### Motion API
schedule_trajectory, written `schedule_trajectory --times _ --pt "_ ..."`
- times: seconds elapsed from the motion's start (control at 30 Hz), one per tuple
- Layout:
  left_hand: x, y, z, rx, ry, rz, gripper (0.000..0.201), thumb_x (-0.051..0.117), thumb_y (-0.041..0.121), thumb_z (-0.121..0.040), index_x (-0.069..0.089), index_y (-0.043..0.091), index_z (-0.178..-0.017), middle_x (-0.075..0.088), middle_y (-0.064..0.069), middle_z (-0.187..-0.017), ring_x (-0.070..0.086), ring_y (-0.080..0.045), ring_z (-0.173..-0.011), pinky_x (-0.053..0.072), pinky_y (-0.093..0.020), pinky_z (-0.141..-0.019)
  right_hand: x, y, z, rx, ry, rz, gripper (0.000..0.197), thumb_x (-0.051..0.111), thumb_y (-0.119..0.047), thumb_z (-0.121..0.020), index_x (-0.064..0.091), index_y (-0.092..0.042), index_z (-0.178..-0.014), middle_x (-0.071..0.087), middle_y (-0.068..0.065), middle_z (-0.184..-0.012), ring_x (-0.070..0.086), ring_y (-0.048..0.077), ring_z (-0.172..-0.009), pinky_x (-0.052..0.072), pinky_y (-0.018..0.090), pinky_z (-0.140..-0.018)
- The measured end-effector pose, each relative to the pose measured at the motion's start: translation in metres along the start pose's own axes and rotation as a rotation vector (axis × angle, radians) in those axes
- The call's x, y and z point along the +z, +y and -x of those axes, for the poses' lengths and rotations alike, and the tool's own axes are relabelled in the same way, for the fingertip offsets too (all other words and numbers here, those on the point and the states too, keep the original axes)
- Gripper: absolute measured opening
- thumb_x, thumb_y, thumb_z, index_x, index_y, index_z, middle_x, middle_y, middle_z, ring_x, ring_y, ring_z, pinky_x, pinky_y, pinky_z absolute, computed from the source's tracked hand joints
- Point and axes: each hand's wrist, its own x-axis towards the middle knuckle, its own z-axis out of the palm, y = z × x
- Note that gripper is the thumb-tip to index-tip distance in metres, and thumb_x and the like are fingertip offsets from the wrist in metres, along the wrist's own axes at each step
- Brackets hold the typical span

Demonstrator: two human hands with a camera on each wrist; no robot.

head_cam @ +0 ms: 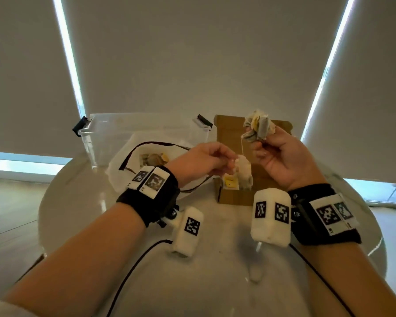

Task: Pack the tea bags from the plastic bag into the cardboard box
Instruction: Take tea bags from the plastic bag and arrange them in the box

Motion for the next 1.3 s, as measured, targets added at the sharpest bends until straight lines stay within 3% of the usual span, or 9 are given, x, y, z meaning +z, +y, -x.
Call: schedule_trajectory --times 0.13,0.23,0.4,0.53,0.63,0.77,0.87,1.03,1.3 --pt "0.02 0.0 -0.014 -0.139 -0.164 0.202 0.061 0.057 -0.01 -0.076 0.044 0.015 -0.13 0.053 -0.012 -0.126 0.053 -0.031 -0.117 0.046 -0.046 -0.1 -0.004 0.001 -0.001 -0.039 0.01 -0.027 0.027 0.039 -0.002 -0.094 0.057 -0.002 -0.114 0.063 0.015 -0.093 0.053 0.009 -0.054 0.041 0.015 -0.043" --pt "0.033 -0.005 -0.022 -0.116 -0.239 0.263 0.048 0.055 -0.01 -0.083 0.046 0.015 -0.123 0.058 -0.01 -0.117 0.057 -0.024 -0.107 0.047 -0.043 -0.098 -0.006 0.004 -0.001 -0.061 0.034 -0.049 0.023 0.039 -0.003 -0.095 0.06 -0.003 -0.106 0.066 0.013 -0.089 0.054 0.008 -0.053 0.042 0.015 -0.044" --pt "0.026 -0.023 -0.033 -0.156 -0.076 0.646 0.036 0.041 -0.005 -0.093 0.051 0.006 -0.125 0.064 -0.009 -0.086 0.06 -0.014 -0.072 0.053 -0.022 -0.063 -0.013 0.008 -0.003 -0.066 0.141 0.031 0.015 0.047 -0.002 -0.093 0.061 -0.004 -0.101 0.068 0.013 -0.083 0.056 0.009 -0.05 0.043 0.014 -0.041" --pt "0.012 -0.03 -0.03 -0.174 -0.032 1.028 0.051 0.041 -0.003 -0.071 0.051 0.006 -0.12 0.062 -0.013 -0.093 0.059 -0.02 -0.077 0.05 -0.031 -0.068 -0.015 0.017 -0.006 -0.001 0.2 0.27 0.01 0.058 -0.004 -0.089 0.062 -0.006 -0.097 0.067 0.011 -0.084 0.058 0.01 -0.056 0.045 0.014 -0.043" --pt "0.009 -0.026 -0.024 -0.136 -0.119 1.088 0.038 0.042 0.019 -0.078 0.054 0.01 -0.113 0.058 -0.013 -0.105 0.054 -0.022 -0.087 0.043 -0.033 -0.077 -0.012 0.027 -0.008 0.049 0.185 0.503 0.015 0.062 -0.005 -0.086 0.061 -0.005 -0.102 0.065 0.01 -0.082 0.053 0.01 -0.055 0.043 0.015 -0.043" --pt "0.011 -0.025 -0.026 -0.166 -0.144 0.926 0.04 0.036 0.051 -0.094 0.052 0.016 -0.108 0.06 -0.01 -0.099 0.057 -0.023 -0.079 0.049 -0.036 -0.077 -0.005 0.038 -0.007 0.118 0.057 0.701 0.017 0.058 -0.004 -0.089 0.06 -0.008 -0.105 0.065 0.011 -0.094 0.059 0.016 -0.07 0.052 0.025 -0.063" --pt "0.014 -0.025 -0.026 -0.176 -0.109 0.834 0.025 0.044 0.037 -0.097 0.054 0.018 -0.109 0.059 -0.012 -0.102 0.06 -0.022 -0.079 0.056 -0.037 -0.074 -0.002 0.042 -0.006 0.099 0.015 0.81 0.023 0.053 -0.001 -0.091 0.057 -0.012 -0.112 0.064 0.009 -0.105 0.062 0.024 -0.096 0.053 0.04 -0.085" --pt "0.013 -0.028 -0.027 -0.179 -0.065 0.86 0.024 0.045 0.022 -0.098 0.053 0.014 -0.119 0.06 -0.016 -0.119 0.061 -0.027 -0.104 0.057 -0.041 -0.08 -0.002 0.045 -0.007 -0.07 0.081 0.942 0.045 0.069 -0.004 -0.08 0.051 -0.017 -0.12 0.056 -0.007 -0.108 0.056 0.006 -0.096 0.049 0.015 -0.068" --pt "0.014 -0.025 -0.029 -0.221 0.028 0.976 0.036 0.031 0.033 -0.102 0.051 0.008 -0.119 0.062 -0.015 -0.106 0.061 -0.023 -0.093 0.047 -0.038 -0.087 -0.003 0.051 -0.008 -0.048 0.121 0.986 0.04 0.076 -0.019 -0.077 0.05 -0.016 -0.107 0.056 0.001 -0.093 0.055 0.009 -0.078 0.043 0.011 -0.05"
